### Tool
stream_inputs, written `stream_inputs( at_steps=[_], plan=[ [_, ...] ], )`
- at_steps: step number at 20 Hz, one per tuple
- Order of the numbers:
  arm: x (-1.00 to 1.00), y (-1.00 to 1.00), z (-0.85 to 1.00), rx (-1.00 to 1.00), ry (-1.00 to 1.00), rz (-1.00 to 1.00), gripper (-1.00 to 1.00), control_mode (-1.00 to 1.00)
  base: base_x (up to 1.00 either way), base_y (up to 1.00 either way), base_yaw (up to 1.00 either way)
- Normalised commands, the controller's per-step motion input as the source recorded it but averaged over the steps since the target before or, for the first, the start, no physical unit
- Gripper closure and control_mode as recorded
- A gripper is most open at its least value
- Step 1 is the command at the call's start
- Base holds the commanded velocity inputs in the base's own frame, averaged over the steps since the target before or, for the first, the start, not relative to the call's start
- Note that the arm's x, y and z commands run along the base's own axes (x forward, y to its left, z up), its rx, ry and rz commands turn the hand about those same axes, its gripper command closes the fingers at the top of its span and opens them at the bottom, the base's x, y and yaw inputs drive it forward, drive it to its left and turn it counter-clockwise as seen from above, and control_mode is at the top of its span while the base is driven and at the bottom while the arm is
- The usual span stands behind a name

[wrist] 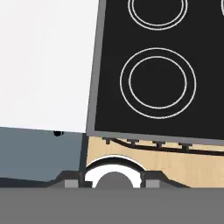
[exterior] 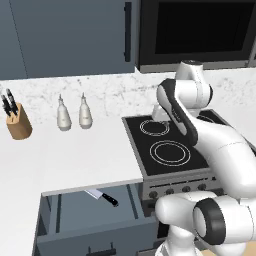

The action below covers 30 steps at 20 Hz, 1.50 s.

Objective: Pick up the knife from the drawer and place it on the cutting board. Then place the meat from the plate to the cutting board.

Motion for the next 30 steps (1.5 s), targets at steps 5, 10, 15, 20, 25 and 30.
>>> stream_inputs(
  at_steps=[5,10,15,20,25,30],
  plan=[
    [-0.55,-0.11,-0.19,0.00,0.03,0.01,-1.00,-1.00,0.00,0.00,0.00],
    [-0.89,-0.06,-0.66,-0.01,0.07,0.02,-1.00,-1.00,0.00,0.00,0.00],
    [-0.53,0.02,-0.76,-0.04,0.12,0.01,-1.00,-1.00,0.00,0.00,0.00],
    [-0.37,0.17,-0.55,-0.07,0.08,0.00,-1.00,1.00,-0.12,0.05,0.00],
    [0.00,0.00,0.00,0.00,0.00,0.00,-1.00,1.00,-0.61,0.11,0.00],
    [0.00,0.00,0.00,0.00,0.00,0.00,-1.00,1.00,-0.54,0.00,0.03]
  ],
)
